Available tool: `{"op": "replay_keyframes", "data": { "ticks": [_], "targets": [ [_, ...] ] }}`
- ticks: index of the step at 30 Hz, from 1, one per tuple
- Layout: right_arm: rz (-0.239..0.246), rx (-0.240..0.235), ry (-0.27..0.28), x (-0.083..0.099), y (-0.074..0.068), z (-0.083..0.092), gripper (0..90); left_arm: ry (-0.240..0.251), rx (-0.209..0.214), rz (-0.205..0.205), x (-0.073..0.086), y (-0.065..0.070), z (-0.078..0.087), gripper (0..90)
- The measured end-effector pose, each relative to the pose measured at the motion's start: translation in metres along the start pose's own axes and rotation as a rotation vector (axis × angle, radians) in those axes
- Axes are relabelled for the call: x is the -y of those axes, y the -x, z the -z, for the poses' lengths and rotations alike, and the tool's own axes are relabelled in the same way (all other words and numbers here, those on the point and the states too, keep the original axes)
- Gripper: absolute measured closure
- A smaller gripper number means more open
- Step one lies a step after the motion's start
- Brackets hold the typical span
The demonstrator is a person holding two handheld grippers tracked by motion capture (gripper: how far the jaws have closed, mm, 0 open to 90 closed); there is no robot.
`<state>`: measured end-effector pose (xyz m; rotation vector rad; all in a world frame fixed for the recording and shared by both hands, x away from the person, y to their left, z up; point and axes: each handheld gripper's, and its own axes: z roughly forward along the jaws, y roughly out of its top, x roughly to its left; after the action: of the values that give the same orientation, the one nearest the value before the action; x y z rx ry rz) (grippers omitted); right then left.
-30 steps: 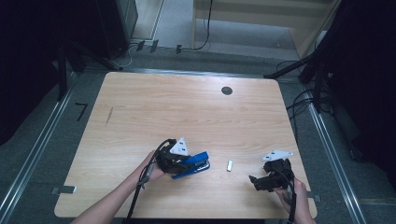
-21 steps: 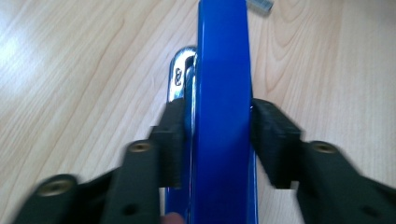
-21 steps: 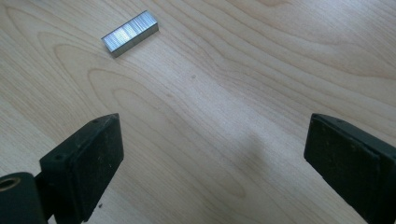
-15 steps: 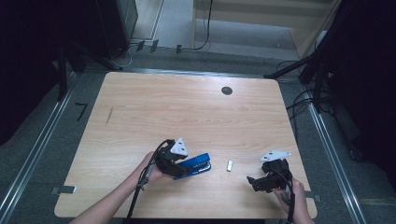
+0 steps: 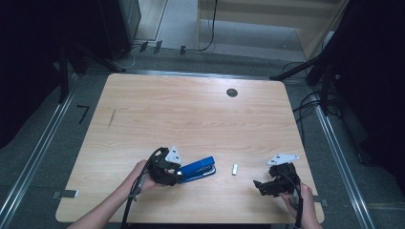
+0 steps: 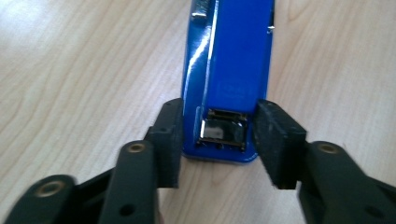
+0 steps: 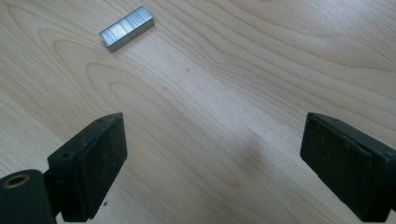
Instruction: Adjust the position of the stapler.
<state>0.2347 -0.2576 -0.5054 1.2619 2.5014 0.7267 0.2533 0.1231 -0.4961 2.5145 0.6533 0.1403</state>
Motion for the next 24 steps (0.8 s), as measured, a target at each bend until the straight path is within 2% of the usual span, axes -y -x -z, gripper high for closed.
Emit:
{"op": "replay_keyframes", "data": {
  "ticks": [1,5,9,10,14,19,23,24],
  "targets": [
    [-0.002,-0.001,0.0,0.0,0.0,0.0,7.4,0.002,0.001,-0.013,0.001,0.0,-0.001,61.2],
    [-0.004,0.004,-0.007,0.001,0.001,0.0,7.7,0.001,-0.015,-0.028,0.001,0.0,-0.002,62.1],
    [-0.004,0.009,-0.006,0.002,0.001,0.001,8.0,-0.004,-0.033,-0.014,0.002,-0.004,-0.001,60.7],
    [-0.004,0.009,-0.006,0.002,0.001,0.002,8.0,-0.007,-0.046,0.006,0.004,-0.008,0.0,58.9],
    [-0.006,0.007,-0.007,0.001,0.001,0.001,8.0,-0.007,-0.058,0.036,0.007,-0.016,0.002,54.3],
    [-0.006,0.007,-0.013,0.001,0.0,0.001,8.0,-0.004,-0.069,0.047,0.007,-0.018,0.002,54.3],
    [-0.005,0.007,-0.014,0.001,0.0,0.001,8.0,-0.004,-0.077,0.075,0.007,-0.02,0.002,54.3],
    [-0.002,0.006,-0.012,0.001,0.0,0.0,8.0,0.001,-0.083,0.093,0.008,-0.022,0.002,59.1]
  ]
}}
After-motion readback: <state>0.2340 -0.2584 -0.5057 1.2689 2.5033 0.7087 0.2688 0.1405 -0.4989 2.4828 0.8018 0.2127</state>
